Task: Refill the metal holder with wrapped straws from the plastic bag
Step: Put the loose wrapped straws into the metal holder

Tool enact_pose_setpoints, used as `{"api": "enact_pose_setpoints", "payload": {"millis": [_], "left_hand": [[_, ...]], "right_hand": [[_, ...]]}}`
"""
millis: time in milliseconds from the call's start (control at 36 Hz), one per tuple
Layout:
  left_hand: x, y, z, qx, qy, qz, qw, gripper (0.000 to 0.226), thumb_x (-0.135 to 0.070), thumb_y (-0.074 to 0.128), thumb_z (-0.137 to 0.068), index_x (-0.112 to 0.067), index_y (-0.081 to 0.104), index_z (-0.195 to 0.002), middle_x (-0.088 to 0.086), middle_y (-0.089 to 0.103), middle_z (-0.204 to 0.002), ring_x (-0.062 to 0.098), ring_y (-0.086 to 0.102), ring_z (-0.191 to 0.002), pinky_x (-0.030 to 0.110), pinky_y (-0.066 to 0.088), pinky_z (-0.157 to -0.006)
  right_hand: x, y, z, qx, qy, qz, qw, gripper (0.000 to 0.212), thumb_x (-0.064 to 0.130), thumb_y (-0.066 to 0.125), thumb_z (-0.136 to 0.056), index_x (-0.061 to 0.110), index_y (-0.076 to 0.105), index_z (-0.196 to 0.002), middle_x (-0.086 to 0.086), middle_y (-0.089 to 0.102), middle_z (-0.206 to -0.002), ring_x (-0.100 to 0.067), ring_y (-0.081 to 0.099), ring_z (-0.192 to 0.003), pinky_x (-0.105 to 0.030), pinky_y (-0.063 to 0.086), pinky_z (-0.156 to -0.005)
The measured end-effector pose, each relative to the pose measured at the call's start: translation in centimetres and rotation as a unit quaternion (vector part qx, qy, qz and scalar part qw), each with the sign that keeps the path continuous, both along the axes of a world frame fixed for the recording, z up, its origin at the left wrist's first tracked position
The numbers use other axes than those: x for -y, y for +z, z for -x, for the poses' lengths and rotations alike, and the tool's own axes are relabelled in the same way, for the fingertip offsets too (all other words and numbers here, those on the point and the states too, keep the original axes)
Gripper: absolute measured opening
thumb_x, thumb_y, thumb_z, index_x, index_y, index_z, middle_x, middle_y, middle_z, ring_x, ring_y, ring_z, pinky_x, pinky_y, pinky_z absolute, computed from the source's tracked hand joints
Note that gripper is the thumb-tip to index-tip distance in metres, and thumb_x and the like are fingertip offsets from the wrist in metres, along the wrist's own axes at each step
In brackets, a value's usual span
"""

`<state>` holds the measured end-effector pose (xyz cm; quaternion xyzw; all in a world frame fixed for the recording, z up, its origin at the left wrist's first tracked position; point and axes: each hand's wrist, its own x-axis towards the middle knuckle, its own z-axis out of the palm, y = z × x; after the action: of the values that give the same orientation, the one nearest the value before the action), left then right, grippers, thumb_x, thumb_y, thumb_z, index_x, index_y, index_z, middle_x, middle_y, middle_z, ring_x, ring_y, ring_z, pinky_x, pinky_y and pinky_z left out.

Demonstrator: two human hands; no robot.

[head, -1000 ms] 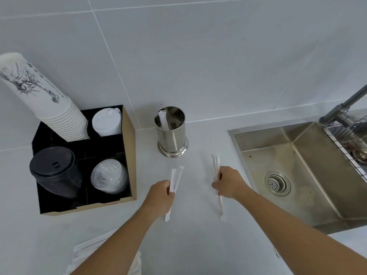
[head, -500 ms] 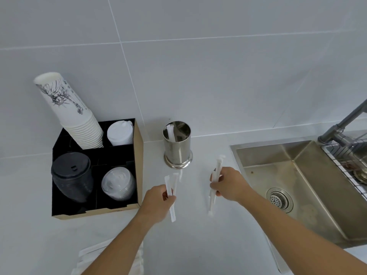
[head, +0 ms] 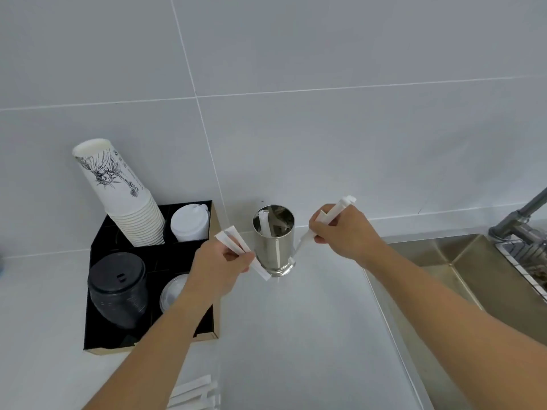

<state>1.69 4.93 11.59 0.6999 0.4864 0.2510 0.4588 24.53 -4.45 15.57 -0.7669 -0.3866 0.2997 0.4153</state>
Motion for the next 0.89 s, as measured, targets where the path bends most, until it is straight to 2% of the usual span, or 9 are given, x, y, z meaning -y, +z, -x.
{"api": "enact_pose_setpoints", "payload": {"millis": [83, 167, 333, 472, 583, 667, 722, 778, 889], "left_hand": [[-1.7, 1.2, -0.5, 0.027, 0.011, -0.008, 1.0, 0.007, -0.012, 0.075, -0.079, -0.014, 0.073, -0.072, -0.011, 0.073, -0.061, 0.001, 0.069, -0.057, 0.012, 0.048, -0.052], [-3.6, 2.0, -1.3, 0.035, 0.021, -0.018, 0.999, 0.011, -0.013, 0.075, -0.078, -0.015, 0.073, -0.068, -0.01, 0.073, -0.059, -0.002, 0.066, -0.053, 0.007, 0.044, -0.047], [-6.0, 2.8, -3.4, 0.043, 0.004, -0.023, 0.999, 0.004, -0.017, 0.074, -0.074, -0.016, 0.074, -0.07, -0.005, 0.075, -0.065, 0.008, 0.071, -0.063, 0.027, 0.054, -0.064], [-6.8, 2.0, -5.2, 0.031, -0.012, -0.016, 0.999, 0.008, -0.022, 0.072, -0.071, -0.015, 0.075, -0.07, 0.001, 0.075, -0.068, 0.019, 0.072, -0.069, 0.039, 0.057, -0.066], [-7.1, 0.5, -6.2, 0.007, -0.009, -0.018, 1.0, 0.012, -0.027, 0.075, -0.074, -0.017, 0.075, -0.067, -0.005, 0.072, -0.062, 0.01, 0.065, -0.059, 0.022, 0.046, -0.051], [-7.4, -0.6, -6.7, -0.025, -0.005, -0.006, 1.0, 0.011, -0.029, 0.073, -0.074, -0.02, 0.075, -0.067, -0.005, 0.073, -0.064, 0.01, 0.066, -0.062, 0.027, 0.048, -0.058], [-7.5, -1.2, -7.1, -0.041, -0.008, -0.006, 0.999, 0.009, -0.027, 0.072, -0.074, -0.022, 0.074, -0.066, -0.013, 0.071, -0.062, 0.002, 0.064, -0.061, 0.02, 0.048, -0.055], [-7.4, -1.5, -7.4, -0.053, -0.015, -0.012, 0.998, 0.008, -0.026, 0.071, -0.074, -0.024, 0.074, -0.068, -0.018, 0.068, -0.059, -0.008, 0.06, -0.056, 0.006, 0.036, -0.045], [-7.1, -2.1, -7.6, -0.065, -0.032, -0.023, 0.997, 0.005, -0.024, 0.071, -0.075, -0.024, 0.073, -0.071, -0.017, 0.069, -0.065, -0.015, 0.057, -0.058, 0.003, 0.035, -0.046]], "right_hand": [[-1.6, 1.1, -0.2, 0.014, 0.003, -0.02, 1.0, 0.015, 0.019, 0.061, -0.084, 0.018, 0.067, -0.07, -0.002, 0.073, -0.069, -0.009, 0.072, -0.066, -0.014, 0.04, -0.04], [-3.4, 1.8, -0.3, 0.013, -0.005, -0.045, 0.999, 0.014, 0.017, 0.063, -0.084, 0.02, 0.067, -0.07, -0.002, 0.072, -0.071, -0.007, 0.072, -0.063, -0.016, 0.042, -0.042], [-6.3, 2.0, -0.4, 0.015, -0.006, -0.064, 0.998, 0.015, 0.012, 0.066, -0.08, 0.021, 0.068, -0.068, -0.004, 0.072, -0.07, -0.019, 0.073, -0.069, -0.013, 0.04, -0.041], [-8.4, 0.8, -0.5, 0.024, -0.009, -0.06, 0.998, 0.017, 0.015, 0.067, -0.082, 0.023, 0.067, -0.067, -0.01, 0.072, -0.079, -0.029, 0.069, -0.074, -0.024, 0.042, -0.051], [-9.6, -0.9, -0.8, 0.05, -0.003, -0.017, 0.999, 0.013, 0.016, 0.063, -0.086, 0.008, 0.07, -0.079, -0.018, 0.072, -0.083, -0.025, 0.06, -0.064, -0.028, 0.046, -0.054], [-10.2, -2.0, -0.9, 0.063, 0.0, 0.013, 0.998, 0.025, 0.02, 0.06, -0.088, -0.004, 0.068, -0.089, -0.023, 0.072, -0.085, -0.023, 0.056, -0.061, -0.032, 0.047, -0.056], [-10.6, -2.7, -0.8, 0.078, 0.004, 0.031, 0.996, 0.027, 0.022, 0.059, -0.089, -0.004, 0.068, -0.091, -0.021, 0.072, -0.084, -0.022, 0.058, -0.061, -0.032, 0.05, -0.057], [-11.0, -3.3, -0.7, 0.095, 0.015, 0.051, 0.994, 0.026, 0.023, 0.059, -0.09, -0.001, 0.069, -0.092, -0.018, 0.073, -0.082, -0.025, 0.064, -0.064, -0.034, 0.054, -0.059], [-11.6, -4.2, -0.5, 0.126, 0.028, 0.071, 0.989, 0.021, 0.022, 0.062, -0.089, 0.001, 0.065, -0.088, -0.015, 0.071, -0.081, -0.032, 0.069, -0.075, -0.034, 0.053, -0.058]]}}
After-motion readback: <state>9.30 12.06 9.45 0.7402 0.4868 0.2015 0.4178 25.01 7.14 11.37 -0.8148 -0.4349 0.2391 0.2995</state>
